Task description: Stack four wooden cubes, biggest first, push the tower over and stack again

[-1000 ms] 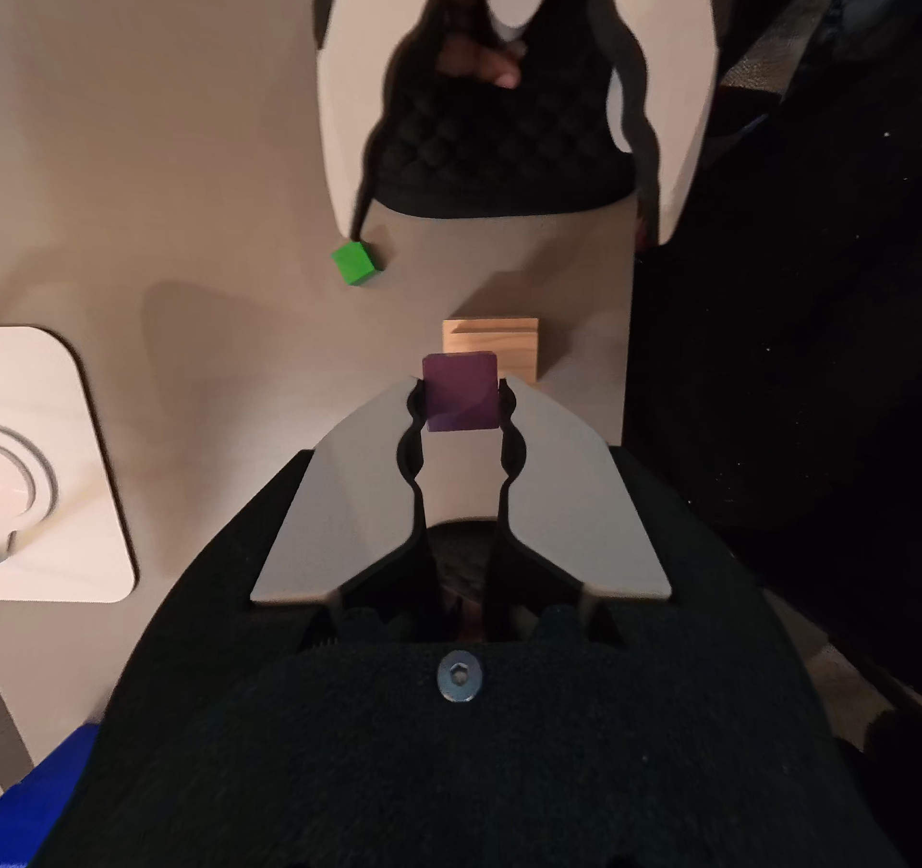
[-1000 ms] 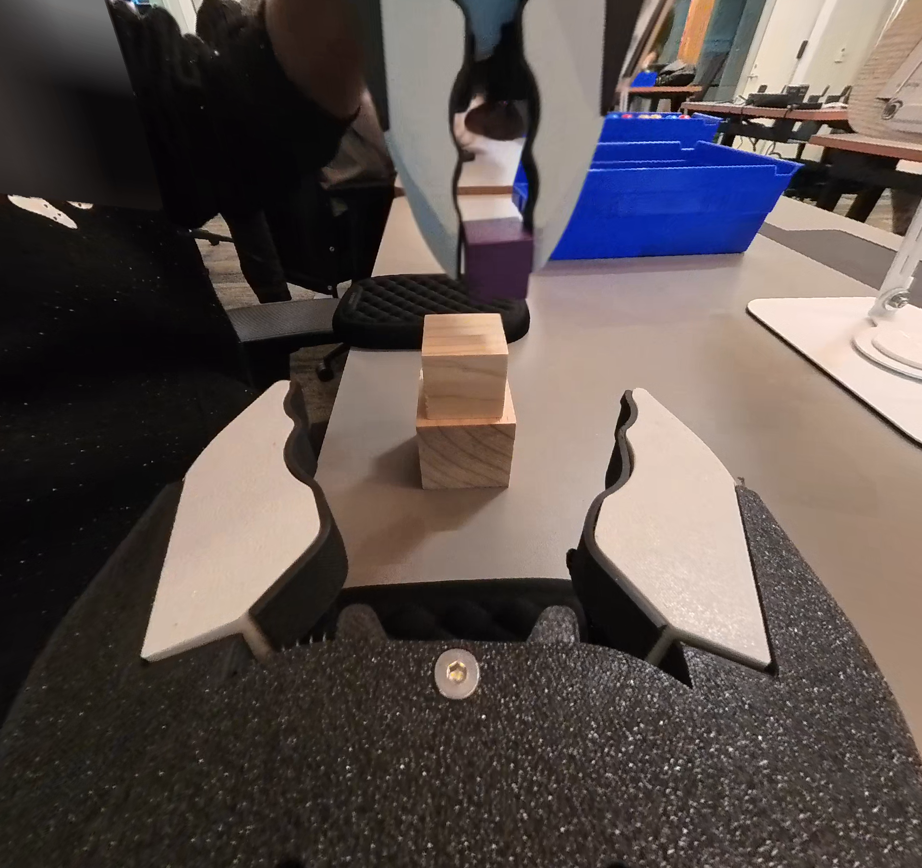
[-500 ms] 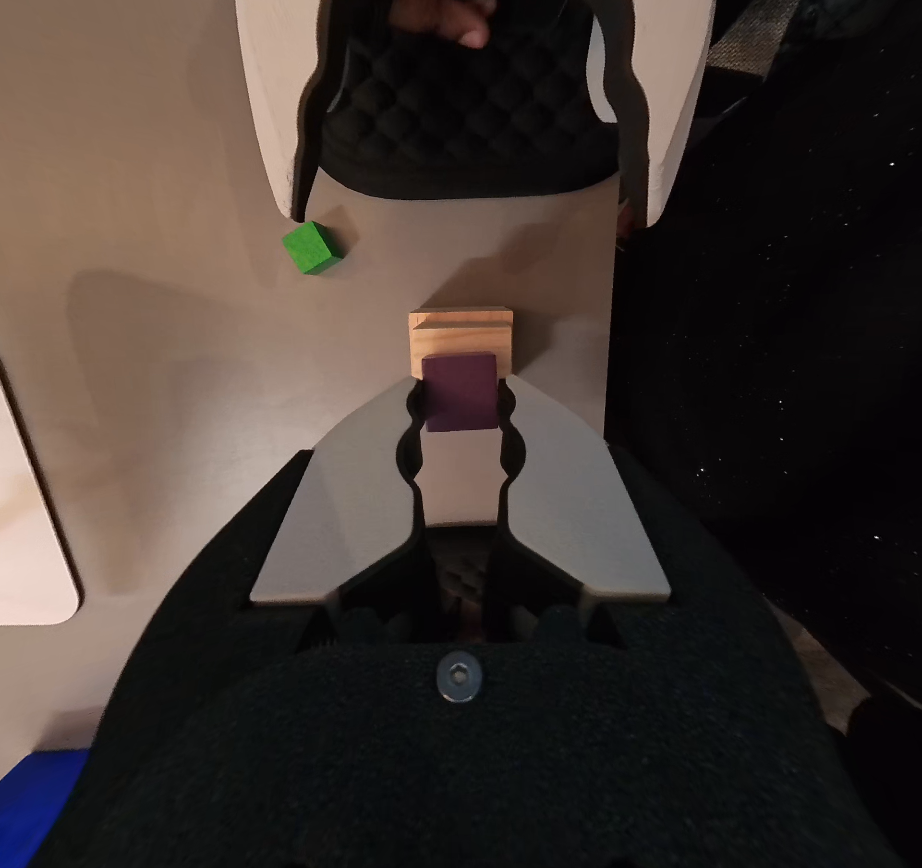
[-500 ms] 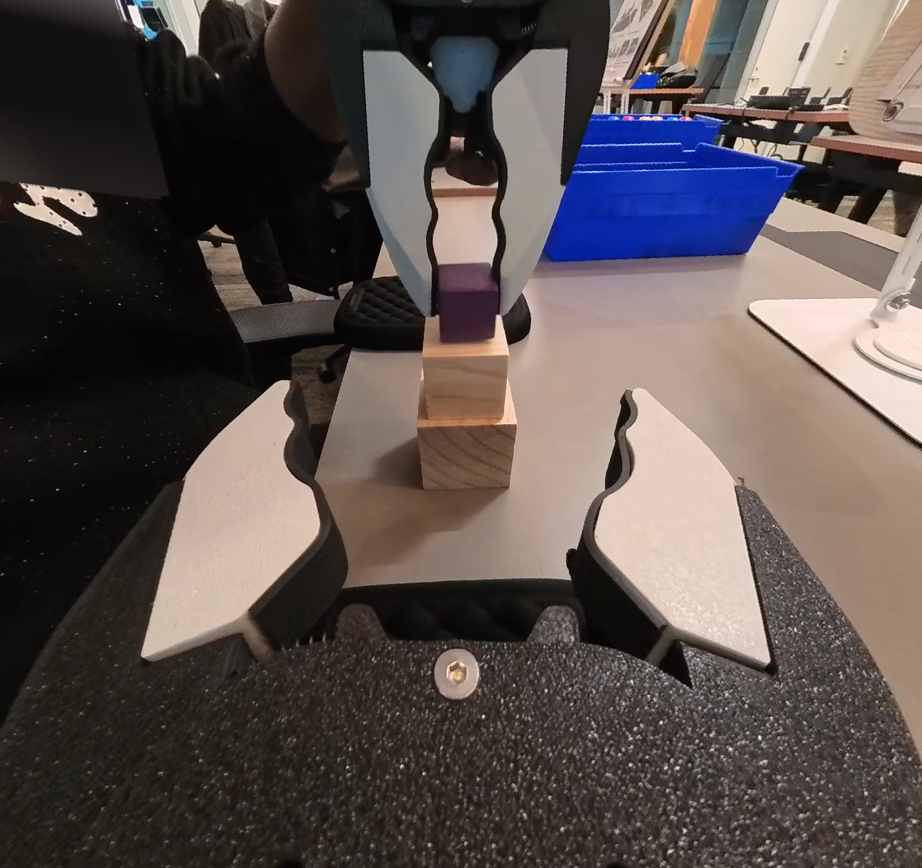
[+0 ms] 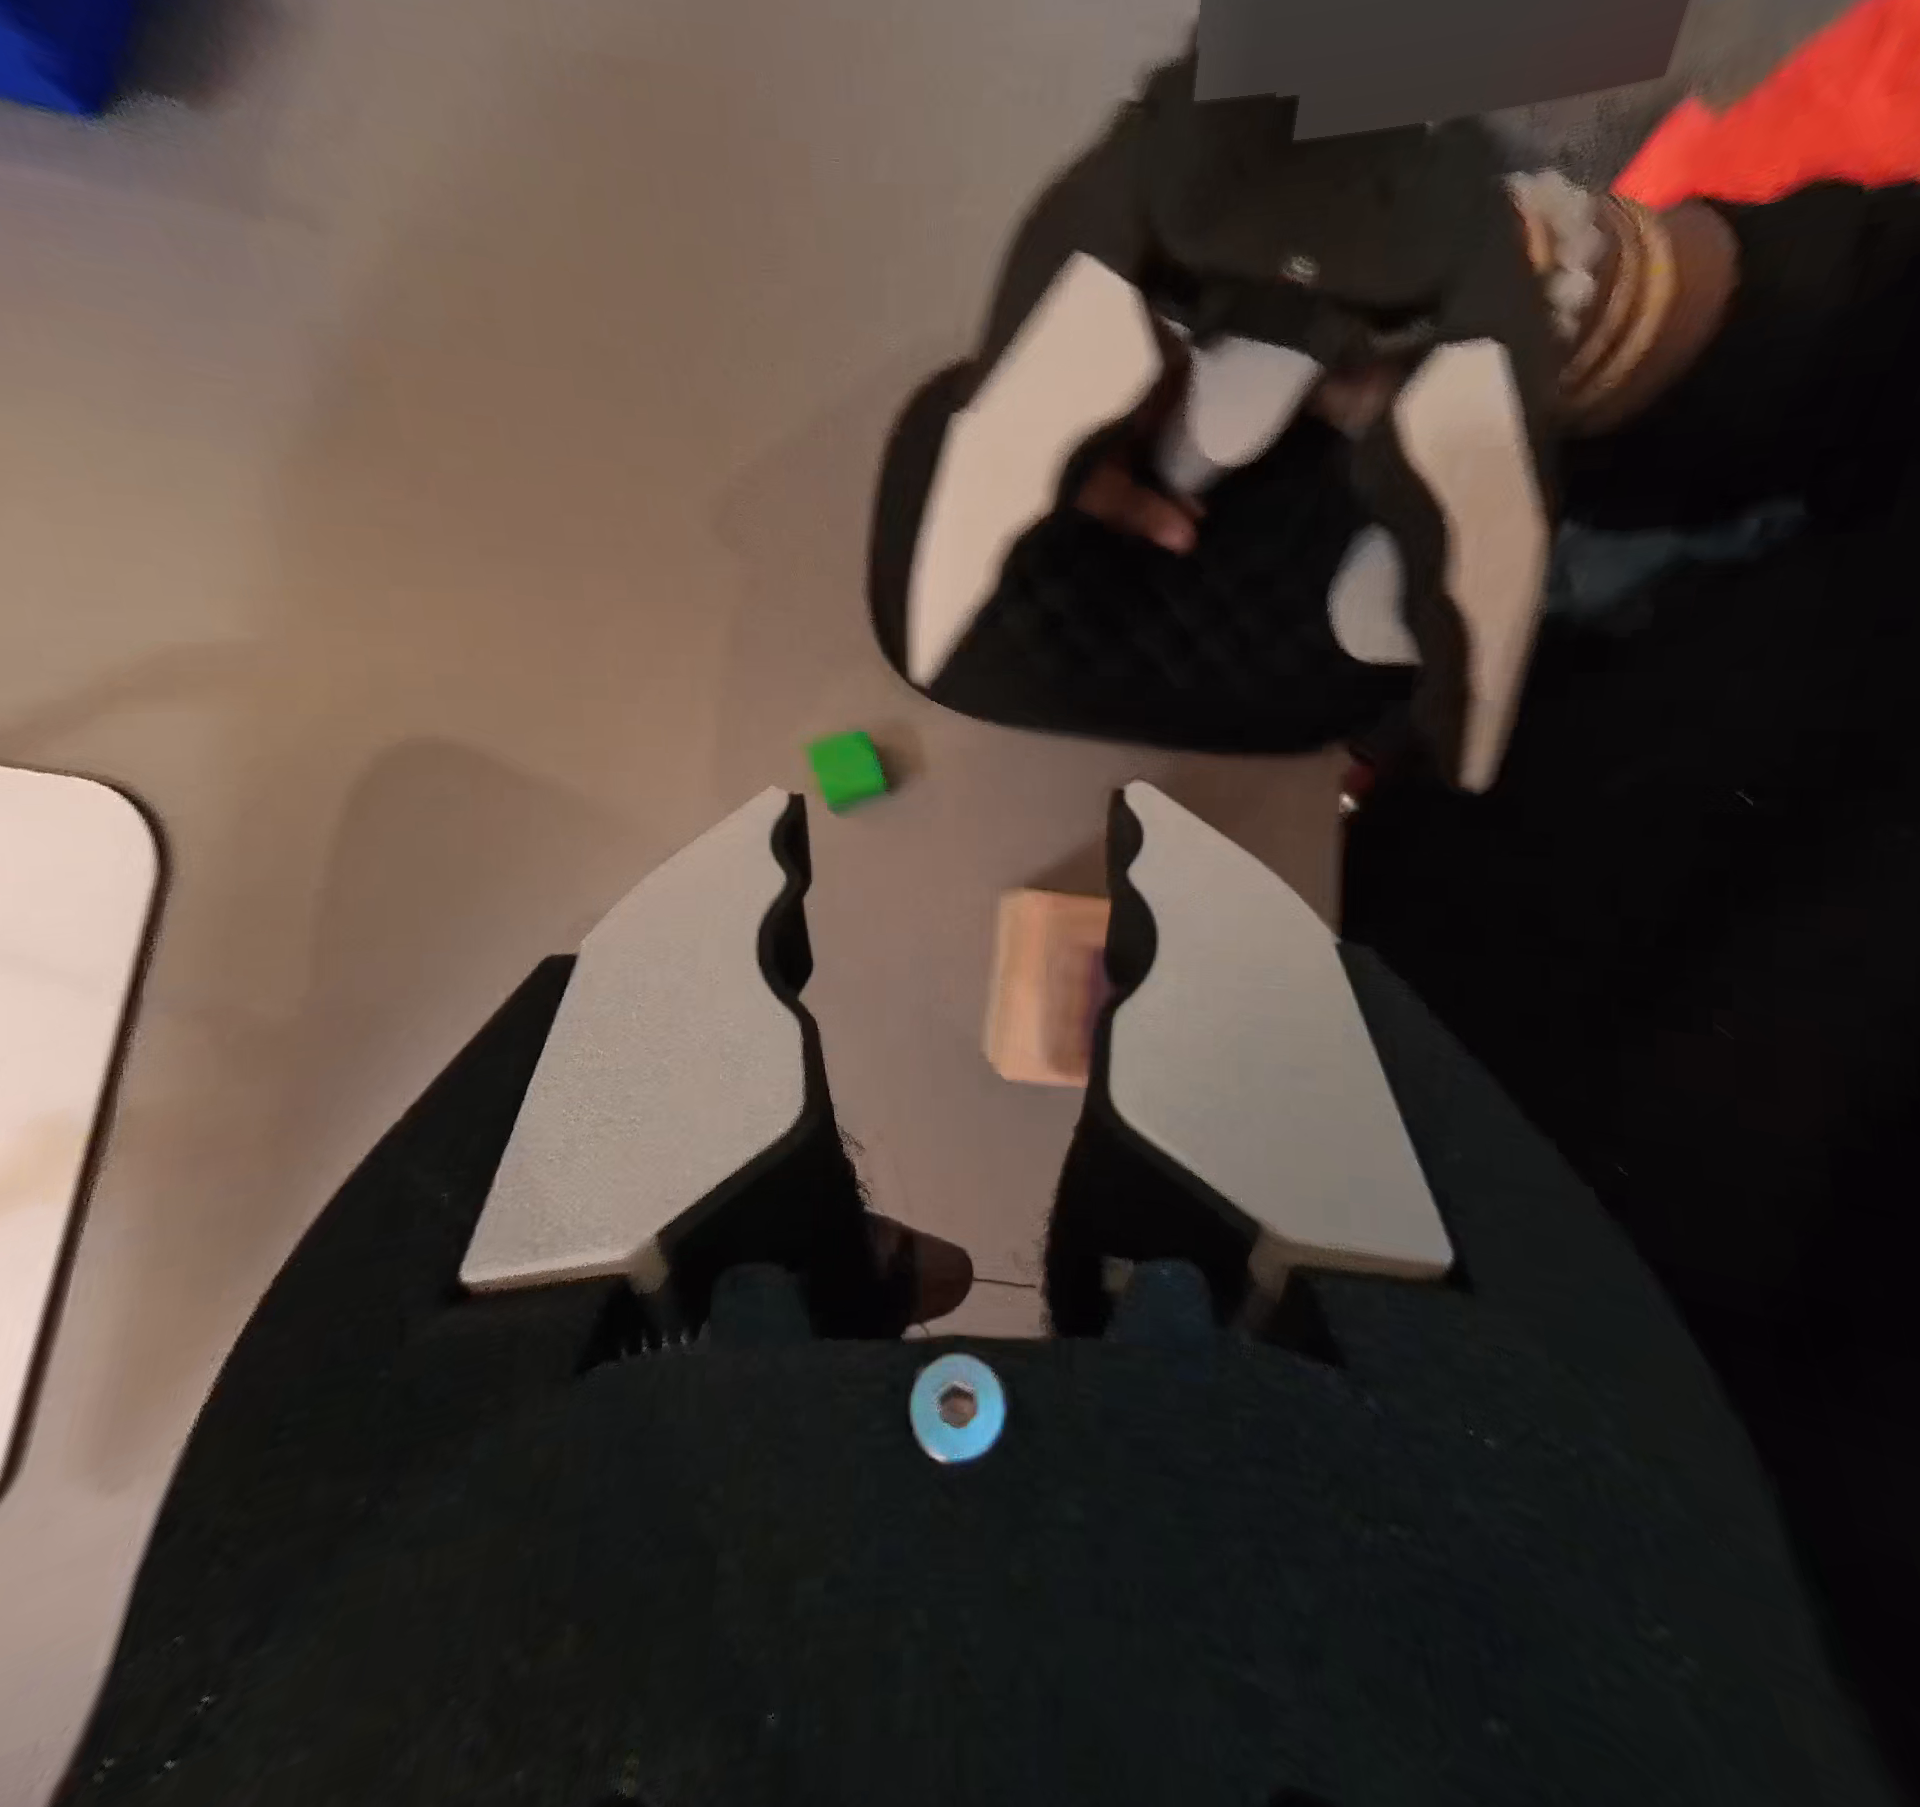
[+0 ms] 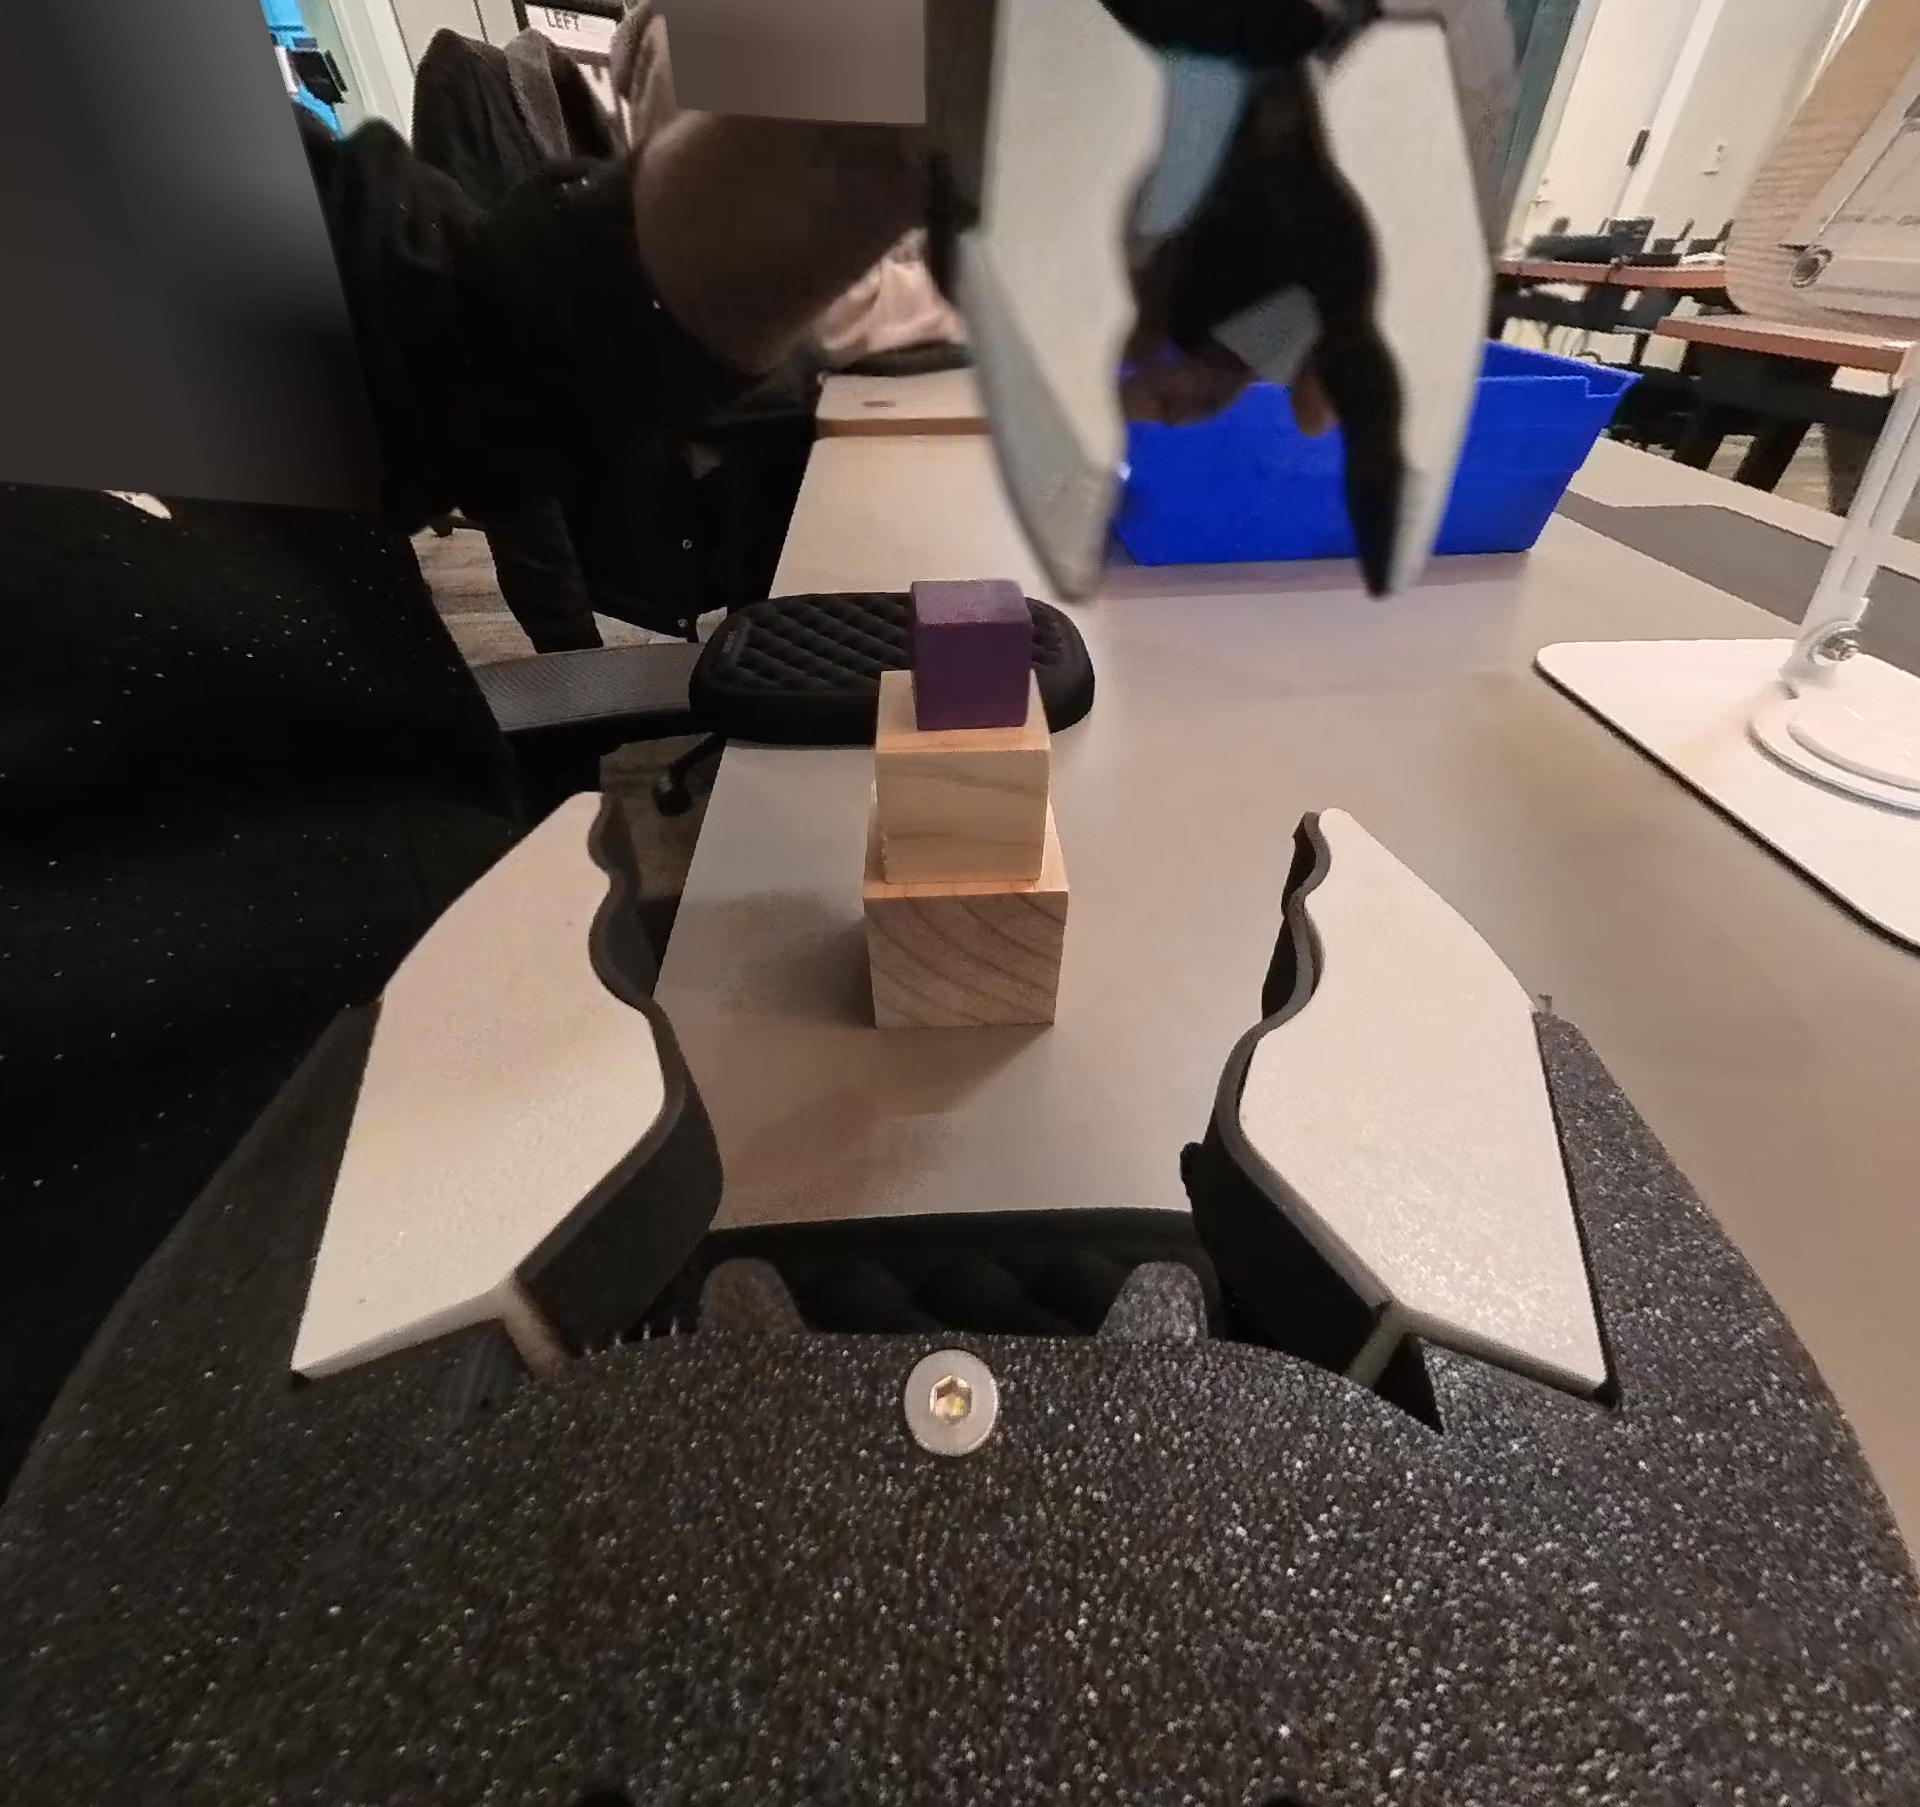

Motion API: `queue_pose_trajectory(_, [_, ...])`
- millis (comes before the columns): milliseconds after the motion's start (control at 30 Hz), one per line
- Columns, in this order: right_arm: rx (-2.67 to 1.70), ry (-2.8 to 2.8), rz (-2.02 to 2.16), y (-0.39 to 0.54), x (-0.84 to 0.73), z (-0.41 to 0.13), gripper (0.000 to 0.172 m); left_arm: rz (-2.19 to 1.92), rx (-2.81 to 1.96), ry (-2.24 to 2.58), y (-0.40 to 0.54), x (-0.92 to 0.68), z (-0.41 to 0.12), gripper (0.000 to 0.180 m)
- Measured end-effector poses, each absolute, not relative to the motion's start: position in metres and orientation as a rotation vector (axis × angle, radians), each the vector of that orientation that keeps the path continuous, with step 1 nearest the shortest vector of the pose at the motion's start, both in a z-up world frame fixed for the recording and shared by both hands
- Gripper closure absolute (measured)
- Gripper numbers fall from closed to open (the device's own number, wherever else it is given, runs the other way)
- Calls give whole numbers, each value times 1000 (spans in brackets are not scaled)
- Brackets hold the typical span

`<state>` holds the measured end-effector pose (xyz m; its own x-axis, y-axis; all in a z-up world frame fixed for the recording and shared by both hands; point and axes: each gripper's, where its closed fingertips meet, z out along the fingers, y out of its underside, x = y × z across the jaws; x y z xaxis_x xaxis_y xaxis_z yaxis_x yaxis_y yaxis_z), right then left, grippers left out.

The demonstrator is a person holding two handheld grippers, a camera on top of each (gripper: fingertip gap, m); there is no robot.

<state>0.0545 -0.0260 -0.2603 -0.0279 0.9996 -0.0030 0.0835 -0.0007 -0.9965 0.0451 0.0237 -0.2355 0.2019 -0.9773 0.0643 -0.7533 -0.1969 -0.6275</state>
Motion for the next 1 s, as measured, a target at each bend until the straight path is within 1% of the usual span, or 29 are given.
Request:
queue_pose_trajectory(100, [-1247, -1291, 1175, -27, 55, -260, 57, -651, -2040, 1536, 52, 48, -267, 129])
queue_pose_trajectory(200, [-1245, -1284, 1182, -26, 56, -259, 57, -667, -2094, 1518, 60, 53, -303, 130])
queue_pose_trajectory(333, [-1243, -1271, 1203, -26, 57, -257, 57, -595, -2088, 1541, 66, 58, -328, 132])
queue_pose_trajectory(600, [-1244, -1262, 1218, -25, 57, -256, 57, -499, -2088, 1623, 63, 66, -347, 137])
queue_pose_trajectory(667, [-1246, -1264, 1219, -25, 57, -257, 57, -452, -2071, 1647, 64, 66, -351, 143])
queue_pose_trajectory(767, [-1248, -1265, 1223, -25, 57, -257, 57, -428, -2070, 1688, 61, 65, -356, 158])
queue_pose_trajectory(900, [-1250, -1260, 1228, -24, 57, -256, 57, -454, -2082, 1697, 60, 64, -357, 159])
queue_pose_trajectory(1000, [-1247, -1256, 1226, -24, 58, -256, 58, -458, -2074, 1687, 62, 62, -347, 159])
